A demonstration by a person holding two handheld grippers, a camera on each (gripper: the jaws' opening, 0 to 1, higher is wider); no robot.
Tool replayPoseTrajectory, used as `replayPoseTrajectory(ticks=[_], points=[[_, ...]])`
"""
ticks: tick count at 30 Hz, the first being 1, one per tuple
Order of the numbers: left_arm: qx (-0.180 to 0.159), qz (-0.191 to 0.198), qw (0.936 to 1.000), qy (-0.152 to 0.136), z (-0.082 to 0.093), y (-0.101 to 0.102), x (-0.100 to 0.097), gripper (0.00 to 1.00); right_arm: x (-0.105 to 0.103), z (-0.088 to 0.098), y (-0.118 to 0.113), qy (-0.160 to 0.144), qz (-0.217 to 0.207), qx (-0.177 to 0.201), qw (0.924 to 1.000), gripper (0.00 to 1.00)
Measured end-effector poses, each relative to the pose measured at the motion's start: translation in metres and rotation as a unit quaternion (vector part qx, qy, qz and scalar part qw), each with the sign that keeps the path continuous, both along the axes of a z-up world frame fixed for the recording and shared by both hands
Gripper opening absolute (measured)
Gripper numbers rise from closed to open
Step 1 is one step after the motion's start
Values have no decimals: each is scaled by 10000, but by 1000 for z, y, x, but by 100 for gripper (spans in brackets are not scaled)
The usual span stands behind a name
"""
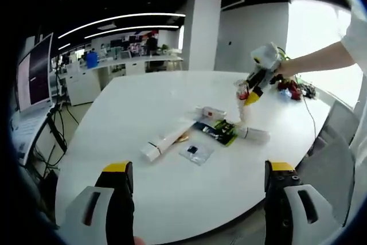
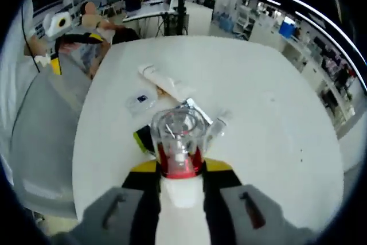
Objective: Arrange the skincare products in the storage area until every visible bottle or jar stands upright without overlapping.
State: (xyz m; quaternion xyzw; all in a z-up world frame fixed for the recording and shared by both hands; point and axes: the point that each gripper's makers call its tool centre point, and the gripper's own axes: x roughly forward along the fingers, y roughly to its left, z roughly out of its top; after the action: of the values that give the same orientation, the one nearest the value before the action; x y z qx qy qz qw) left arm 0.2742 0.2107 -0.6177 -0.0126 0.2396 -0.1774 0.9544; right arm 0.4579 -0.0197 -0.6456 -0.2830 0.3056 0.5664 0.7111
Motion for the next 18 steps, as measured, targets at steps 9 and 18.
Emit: replayPoseTrajectory(ticks=[9, 18], points=[[75, -47, 9999, 75, -3, -2, -1, 93, -2, 4, -19, 16, -405, 748, 9964, 28], [120, -34, 9999, 108, -5, -1, -2, 93, -10, 3, -44, 37, -386, 724, 9966, 28]])
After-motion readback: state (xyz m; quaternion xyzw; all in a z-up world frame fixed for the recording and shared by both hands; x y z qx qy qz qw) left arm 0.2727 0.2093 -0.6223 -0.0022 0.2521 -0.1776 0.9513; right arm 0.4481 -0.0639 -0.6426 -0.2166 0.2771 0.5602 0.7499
